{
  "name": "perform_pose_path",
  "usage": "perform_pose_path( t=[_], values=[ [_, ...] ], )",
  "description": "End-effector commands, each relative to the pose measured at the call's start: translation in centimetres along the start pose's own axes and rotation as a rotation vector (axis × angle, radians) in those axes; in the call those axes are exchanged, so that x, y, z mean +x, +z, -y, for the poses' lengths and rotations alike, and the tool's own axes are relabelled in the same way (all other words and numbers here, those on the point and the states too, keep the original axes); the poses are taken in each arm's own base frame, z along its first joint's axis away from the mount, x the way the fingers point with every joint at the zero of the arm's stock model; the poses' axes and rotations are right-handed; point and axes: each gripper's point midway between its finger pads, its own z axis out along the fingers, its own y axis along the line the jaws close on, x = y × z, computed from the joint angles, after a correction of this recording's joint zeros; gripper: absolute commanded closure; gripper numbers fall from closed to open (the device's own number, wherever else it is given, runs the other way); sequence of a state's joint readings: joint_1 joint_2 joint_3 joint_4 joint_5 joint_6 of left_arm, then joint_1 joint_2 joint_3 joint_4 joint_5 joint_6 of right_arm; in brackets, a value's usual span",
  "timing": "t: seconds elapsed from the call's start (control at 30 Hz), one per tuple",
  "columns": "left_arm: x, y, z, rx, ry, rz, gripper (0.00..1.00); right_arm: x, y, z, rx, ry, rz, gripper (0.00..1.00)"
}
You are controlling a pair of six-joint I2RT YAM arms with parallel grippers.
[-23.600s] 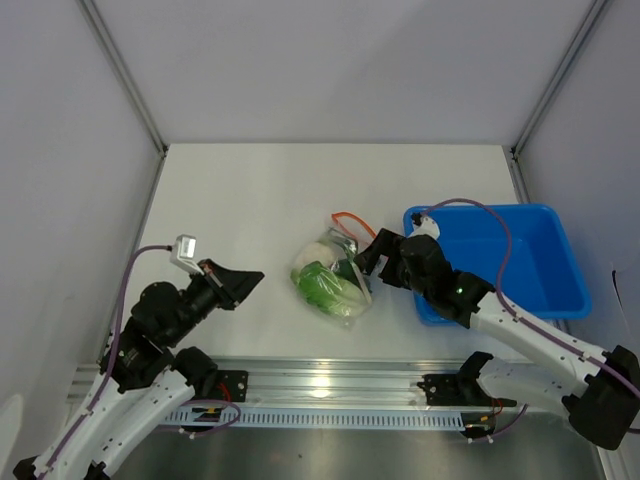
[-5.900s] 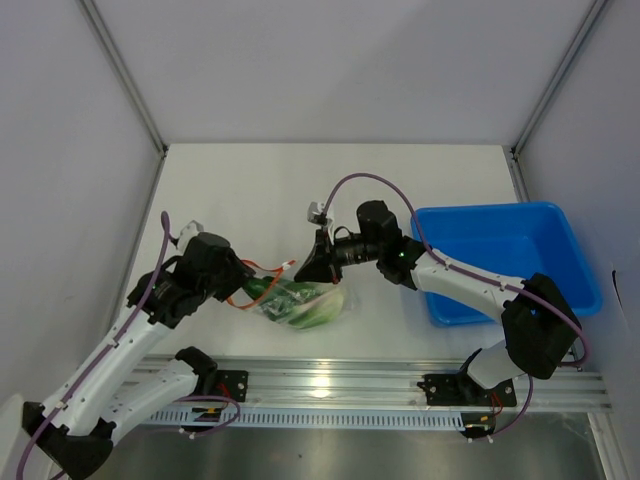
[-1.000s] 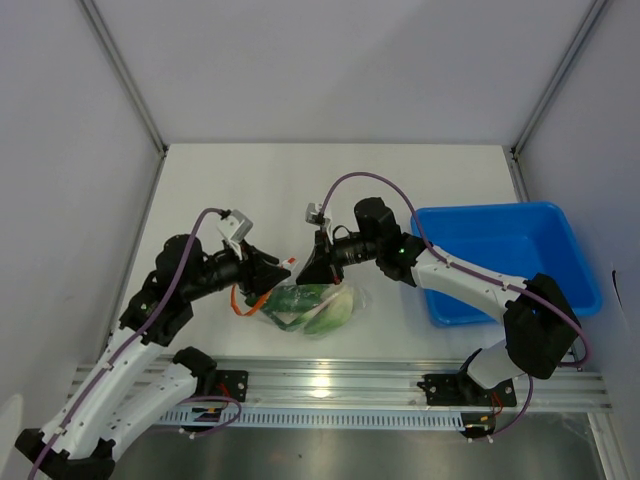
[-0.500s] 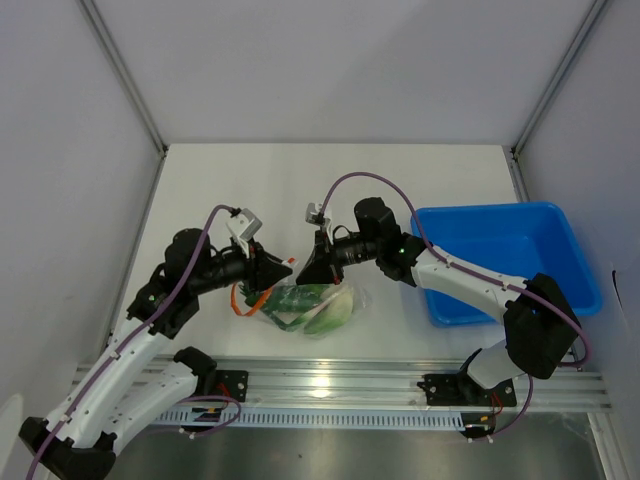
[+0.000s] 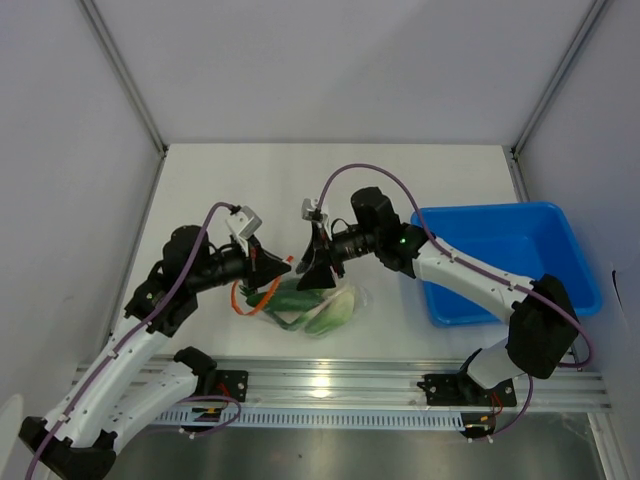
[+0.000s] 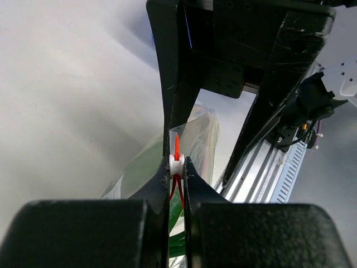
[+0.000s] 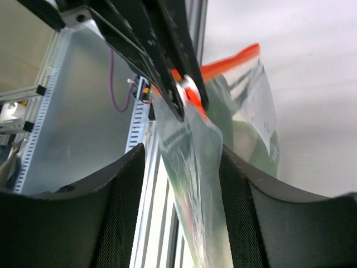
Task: Place the food in the zip-top bag and seal the zipper
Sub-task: Zip the zipper food storage bag at the center of the board.
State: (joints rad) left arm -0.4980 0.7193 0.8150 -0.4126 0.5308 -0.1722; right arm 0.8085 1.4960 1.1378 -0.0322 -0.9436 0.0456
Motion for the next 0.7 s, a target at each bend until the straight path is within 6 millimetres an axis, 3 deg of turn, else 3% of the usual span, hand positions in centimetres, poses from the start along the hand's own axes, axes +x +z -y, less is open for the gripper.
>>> perform_pose_path(
  t=[0.0,0.27,0.53,0.63,0.67],
  values=[
    [-2.7,-0.7,1.8,0.068,0.069,0.057,0.99,-1.1,-0.3,-1.6,-0.087,-0.065,-0.030,0.42],
    [-3.9,-0.9,3.4,0.149,0.071,0.076,0.99,-0.7,1.1,-1.1,-0.169,-0.029,-0.073,0.45],
    [-4.2,-0.8,3.5,0.153,0.069,0.079,1.00,-0.5,2.4,-1.5,-0.236,-0.014,-0.079,0.54],
    [-4.0,-0.6,3.4,0.153,0.063,0.073,0.99,-0.8,2.9,-1.7,-0.253,-0.016,-0.069,0.67],
    [-4.0,-0.5,3.3,0.153,0.062,0.070,0.99,-0.8,3.1,-1.7,-0.255,-0.019,-0.068,0.78]
  ],
)
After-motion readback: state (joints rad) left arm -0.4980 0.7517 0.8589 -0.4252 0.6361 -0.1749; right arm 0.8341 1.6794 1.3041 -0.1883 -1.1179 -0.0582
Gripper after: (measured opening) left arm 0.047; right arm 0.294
